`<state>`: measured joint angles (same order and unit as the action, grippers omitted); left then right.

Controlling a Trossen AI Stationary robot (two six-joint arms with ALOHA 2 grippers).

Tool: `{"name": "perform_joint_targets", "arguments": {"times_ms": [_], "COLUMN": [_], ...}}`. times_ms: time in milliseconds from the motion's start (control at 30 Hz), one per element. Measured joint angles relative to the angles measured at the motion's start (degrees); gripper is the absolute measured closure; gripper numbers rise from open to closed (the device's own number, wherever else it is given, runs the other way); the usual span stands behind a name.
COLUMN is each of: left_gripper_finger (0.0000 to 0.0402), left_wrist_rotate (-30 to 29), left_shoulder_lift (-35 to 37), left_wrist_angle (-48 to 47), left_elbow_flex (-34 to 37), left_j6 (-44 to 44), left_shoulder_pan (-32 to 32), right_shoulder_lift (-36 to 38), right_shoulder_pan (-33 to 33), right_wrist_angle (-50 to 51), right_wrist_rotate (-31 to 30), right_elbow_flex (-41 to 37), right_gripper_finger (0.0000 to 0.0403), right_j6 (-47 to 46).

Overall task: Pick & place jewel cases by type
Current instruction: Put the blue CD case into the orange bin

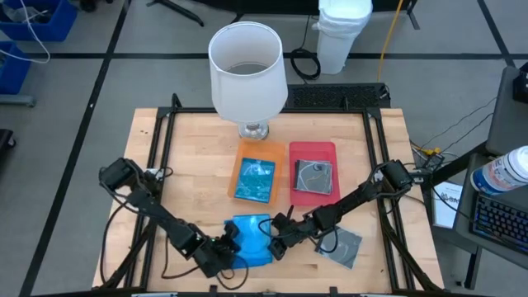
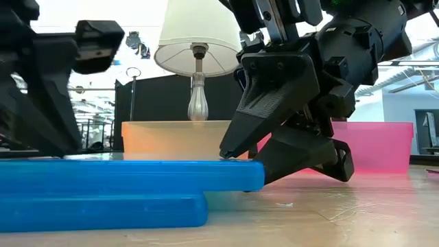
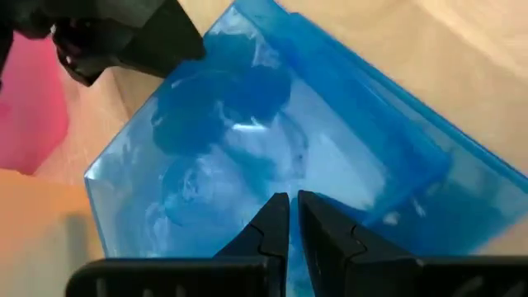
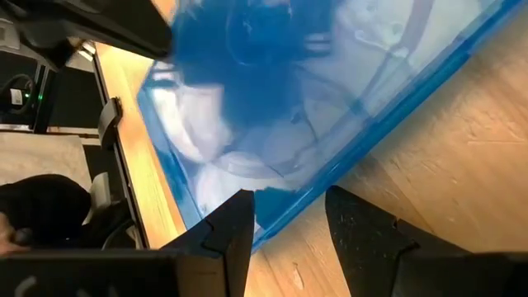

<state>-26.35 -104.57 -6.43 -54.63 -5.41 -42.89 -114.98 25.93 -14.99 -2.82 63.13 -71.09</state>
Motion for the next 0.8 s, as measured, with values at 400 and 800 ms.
{"name": "perform_joint_targets", "arguments": {"times_ms": [400, 800], "left_gripper_finger": [0.0362, 0.0382], "left_wrist_rotate": [1.33, 5.07], "left_shoulder_lift": [-4.62, -4.62], "left_wrist_angle": [1.98, 6.5], "left_elbow_flex": [-0.21, 2.24], "left_j6": [2.54, 2.23], "left_shoulder_pan": [1.43, 3.14], "right_shoulder_lift": [0.2, 0.02], "right_shoulder_pan": [-0.02, 0.09], "right_wrist_angle": [-0.04, -7.54], "right_wrist_rotate": [4.13, 4.52], "right_elbow_flex": [-0.07, -0.35], "right_gripper_finger": [0.0261, 0.0261], "right_j6": [-2.12, 1.39]}}
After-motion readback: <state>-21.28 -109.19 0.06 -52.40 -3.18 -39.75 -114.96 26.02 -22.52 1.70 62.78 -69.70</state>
